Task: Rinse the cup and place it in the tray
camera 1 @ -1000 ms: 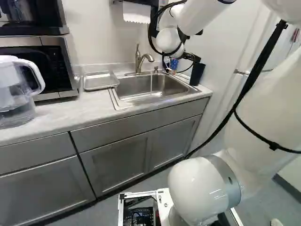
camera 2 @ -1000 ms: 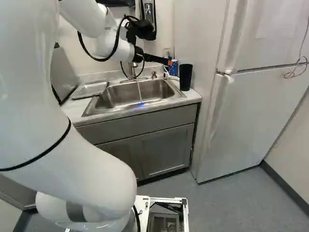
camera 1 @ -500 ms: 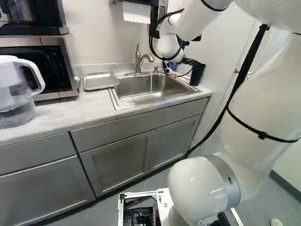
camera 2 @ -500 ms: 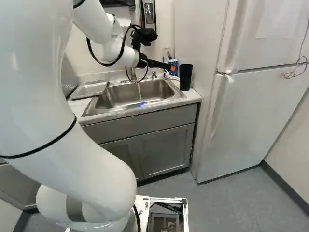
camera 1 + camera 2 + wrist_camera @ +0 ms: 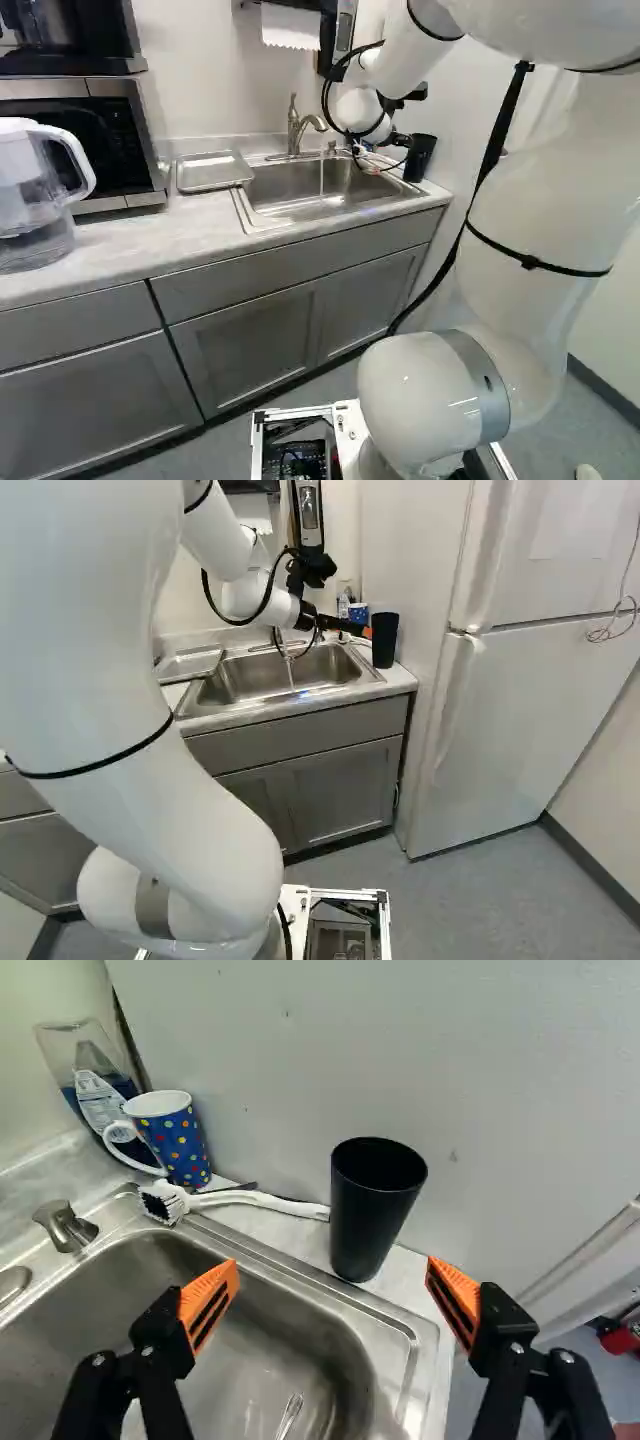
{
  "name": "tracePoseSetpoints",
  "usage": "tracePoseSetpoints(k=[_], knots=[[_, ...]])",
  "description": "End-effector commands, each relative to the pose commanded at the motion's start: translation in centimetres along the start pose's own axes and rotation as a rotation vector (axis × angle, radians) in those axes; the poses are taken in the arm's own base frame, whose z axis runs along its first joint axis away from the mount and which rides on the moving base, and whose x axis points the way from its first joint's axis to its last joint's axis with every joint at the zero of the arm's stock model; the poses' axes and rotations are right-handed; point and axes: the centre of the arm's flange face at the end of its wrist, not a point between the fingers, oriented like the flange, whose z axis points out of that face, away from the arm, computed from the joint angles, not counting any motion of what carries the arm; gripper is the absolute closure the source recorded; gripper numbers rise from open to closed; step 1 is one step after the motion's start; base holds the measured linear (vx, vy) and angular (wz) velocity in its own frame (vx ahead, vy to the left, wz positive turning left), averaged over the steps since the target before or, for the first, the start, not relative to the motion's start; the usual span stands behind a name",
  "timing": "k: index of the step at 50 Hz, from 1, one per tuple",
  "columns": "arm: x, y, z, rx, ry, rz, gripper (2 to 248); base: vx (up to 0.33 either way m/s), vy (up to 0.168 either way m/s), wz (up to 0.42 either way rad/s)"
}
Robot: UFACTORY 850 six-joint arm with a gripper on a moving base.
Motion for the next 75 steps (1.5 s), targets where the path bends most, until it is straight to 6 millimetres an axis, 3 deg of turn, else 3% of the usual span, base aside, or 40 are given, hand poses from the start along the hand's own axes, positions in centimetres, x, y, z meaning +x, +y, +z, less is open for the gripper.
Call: tracePoseSetpoints(k=[34, 75], knots=[[0.0, 0.5, 2.3, -0.085, -0.017, 0.031, 3, 0.0, 0.0, 0.0], [1.7, -1.2, 7.1, -0.178, -0.039, 0.117, 3, 0.0, 0.0, 0.0]])
